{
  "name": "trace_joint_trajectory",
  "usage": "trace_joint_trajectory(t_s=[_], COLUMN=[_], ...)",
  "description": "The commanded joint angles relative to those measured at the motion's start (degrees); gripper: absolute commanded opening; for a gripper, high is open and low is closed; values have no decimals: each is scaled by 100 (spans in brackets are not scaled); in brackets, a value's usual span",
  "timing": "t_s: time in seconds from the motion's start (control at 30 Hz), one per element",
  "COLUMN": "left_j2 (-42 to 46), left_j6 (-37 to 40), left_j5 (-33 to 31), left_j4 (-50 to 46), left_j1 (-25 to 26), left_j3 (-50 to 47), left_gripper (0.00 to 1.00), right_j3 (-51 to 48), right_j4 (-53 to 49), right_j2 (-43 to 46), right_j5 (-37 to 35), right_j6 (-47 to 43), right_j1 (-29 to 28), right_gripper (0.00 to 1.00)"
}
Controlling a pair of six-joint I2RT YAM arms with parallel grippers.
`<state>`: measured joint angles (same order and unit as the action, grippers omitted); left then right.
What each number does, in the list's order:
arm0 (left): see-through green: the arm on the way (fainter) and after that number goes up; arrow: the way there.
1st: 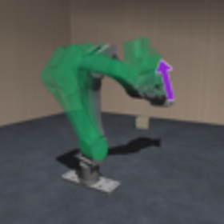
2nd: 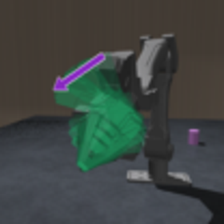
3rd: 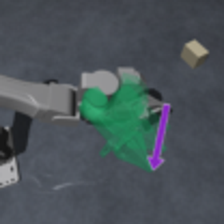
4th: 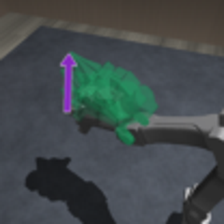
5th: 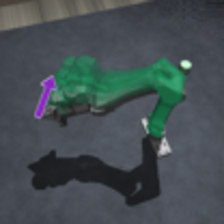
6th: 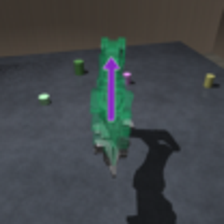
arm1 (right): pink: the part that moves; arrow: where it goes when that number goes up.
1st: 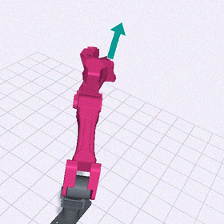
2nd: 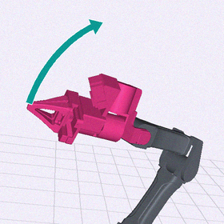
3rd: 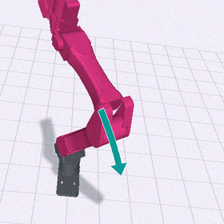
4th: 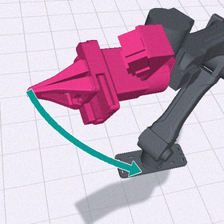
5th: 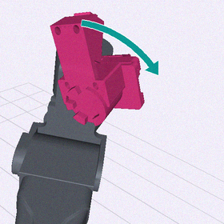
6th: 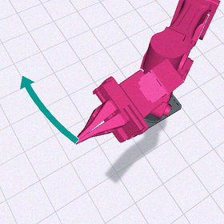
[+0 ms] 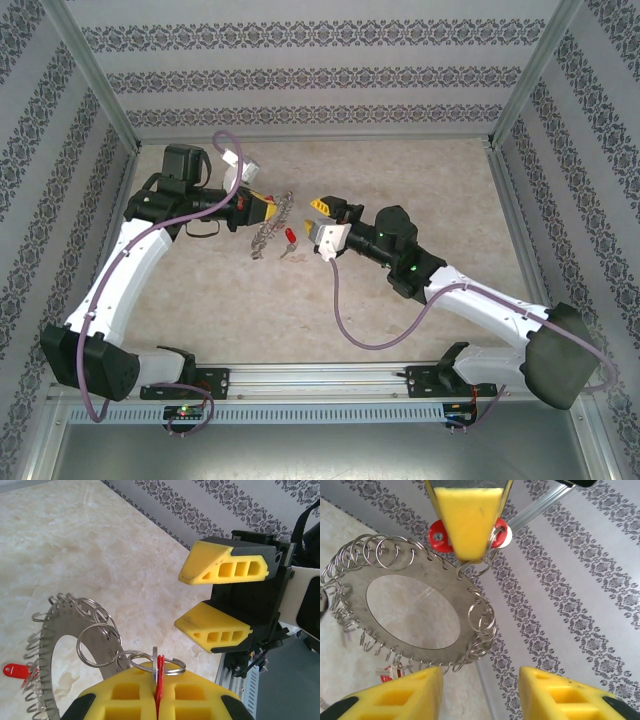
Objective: Put the keys on the keyring
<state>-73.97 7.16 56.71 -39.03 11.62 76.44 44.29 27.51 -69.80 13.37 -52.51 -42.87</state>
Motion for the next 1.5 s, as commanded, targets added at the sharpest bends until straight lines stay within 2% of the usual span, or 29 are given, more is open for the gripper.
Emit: trace_joint_trajectory(t_s=[0.0,0.33,0.9,1.2,1.47], left_j2=[190,240,331,357,366], left_j6=[-179,-444,-461,-472,-479], left_j5=[139,150,122,95,56], left_j4=[341,492,406,405,374], left_j1=[-11,7,69,76,77], left_j3=[212,248,424,389,406], left_gripper=[0,0,0,0,0], right_j3=[124,519,982,966,899], right_j4=[268,575,760,688,566], right_j2=[-129,-575,-1158,-1012,-886], right_j5=[112,161,-44,-56,56], right_j6=[-38,-260,-579,-596,-588], right_j1=[13,8,-175,-180,-169], right_gripper=[50,58,48,47,51])
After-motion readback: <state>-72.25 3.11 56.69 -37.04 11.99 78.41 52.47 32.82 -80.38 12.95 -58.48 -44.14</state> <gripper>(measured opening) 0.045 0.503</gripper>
